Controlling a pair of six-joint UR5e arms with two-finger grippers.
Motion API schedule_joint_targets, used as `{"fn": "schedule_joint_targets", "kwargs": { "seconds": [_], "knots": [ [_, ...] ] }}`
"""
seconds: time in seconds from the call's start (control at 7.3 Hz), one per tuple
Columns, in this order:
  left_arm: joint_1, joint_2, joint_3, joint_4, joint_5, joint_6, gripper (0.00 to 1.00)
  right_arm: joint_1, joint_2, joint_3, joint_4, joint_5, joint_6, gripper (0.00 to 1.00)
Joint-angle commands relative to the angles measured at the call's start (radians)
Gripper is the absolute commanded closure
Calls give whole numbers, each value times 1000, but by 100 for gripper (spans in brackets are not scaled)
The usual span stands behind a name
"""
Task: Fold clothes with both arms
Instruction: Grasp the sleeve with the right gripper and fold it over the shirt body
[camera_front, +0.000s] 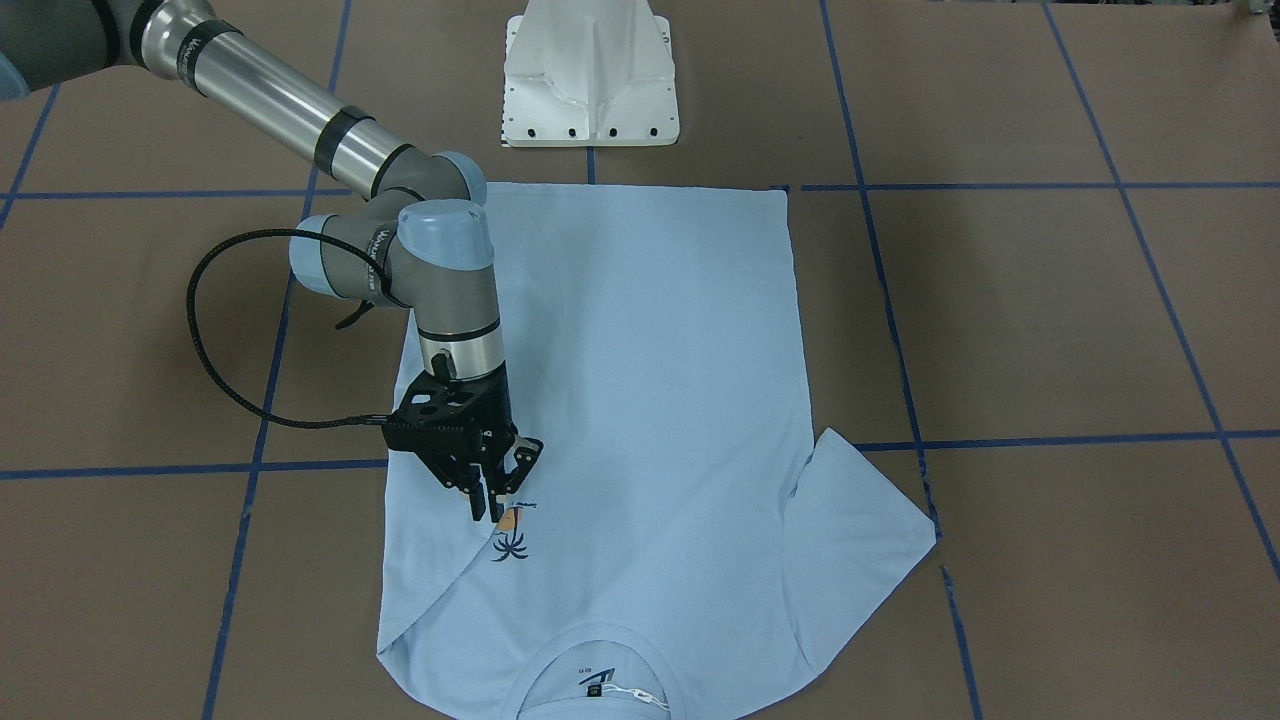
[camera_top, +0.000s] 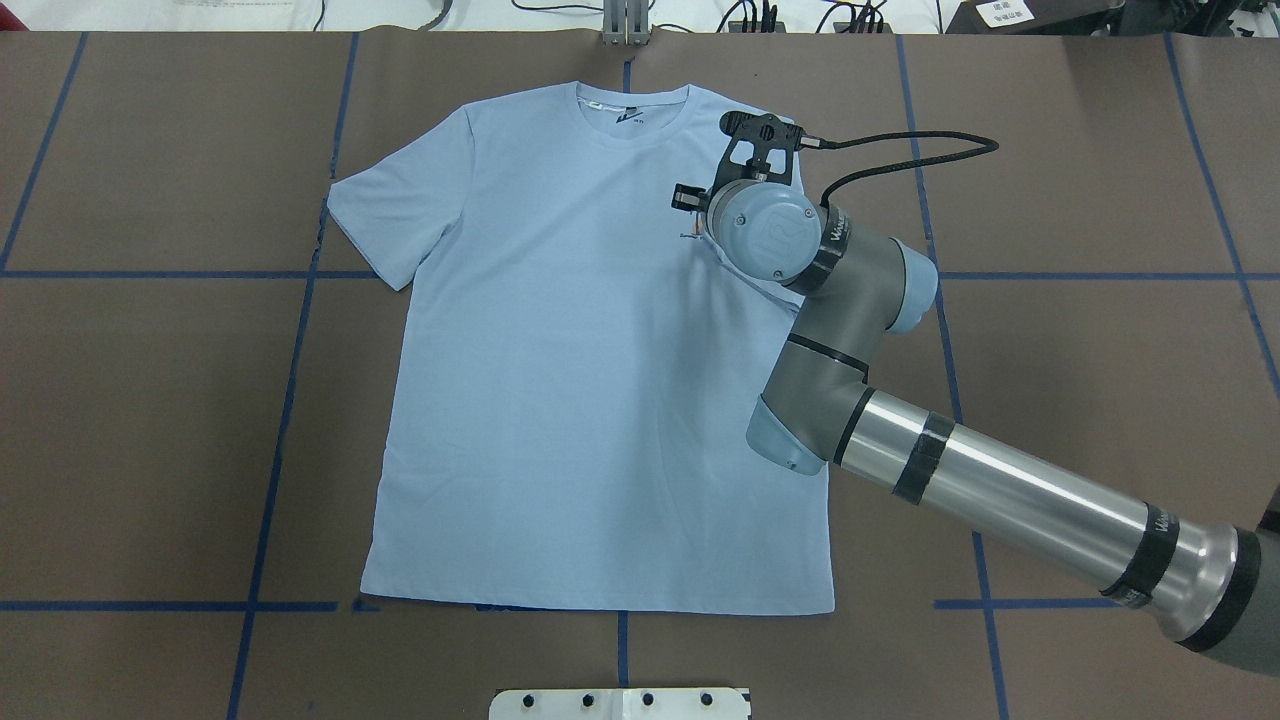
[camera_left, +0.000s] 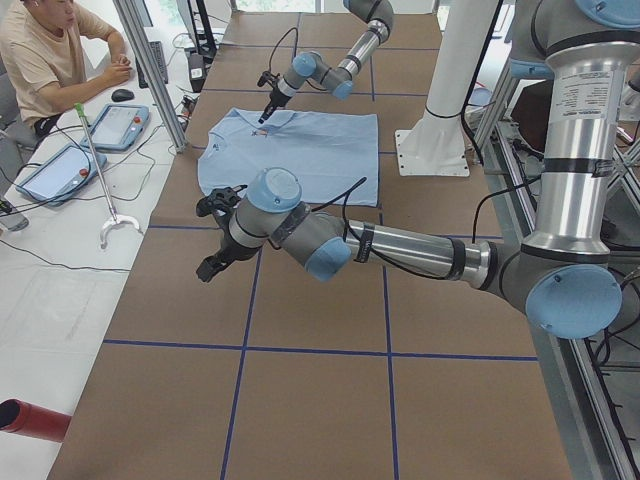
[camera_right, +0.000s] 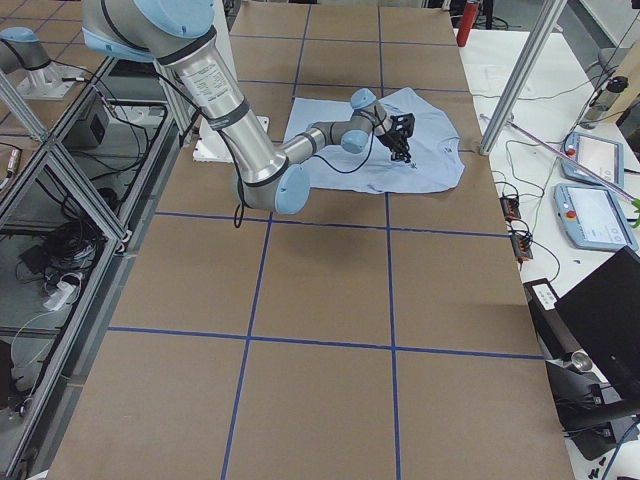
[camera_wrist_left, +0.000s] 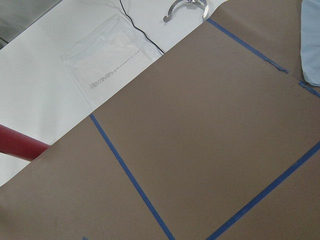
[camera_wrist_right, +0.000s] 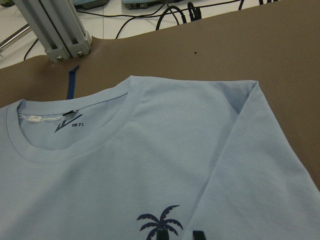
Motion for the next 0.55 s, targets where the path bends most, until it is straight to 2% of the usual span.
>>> {"fn": "schedule_joint_targets", "kwargs": {
  "seconds": [0.0,0.27,0.41],
  "knots": [
    [3,-15,10,5,3,-25,0,78,58,-3,-110,121,-47,0],
    [5,-18,31,-43,0,-139,0,199,80,5,-201,292,-261,0],
    [6,-38,50,-72,3,-217,0,301,76,6,-256,466,-481,0]
  ]
}}
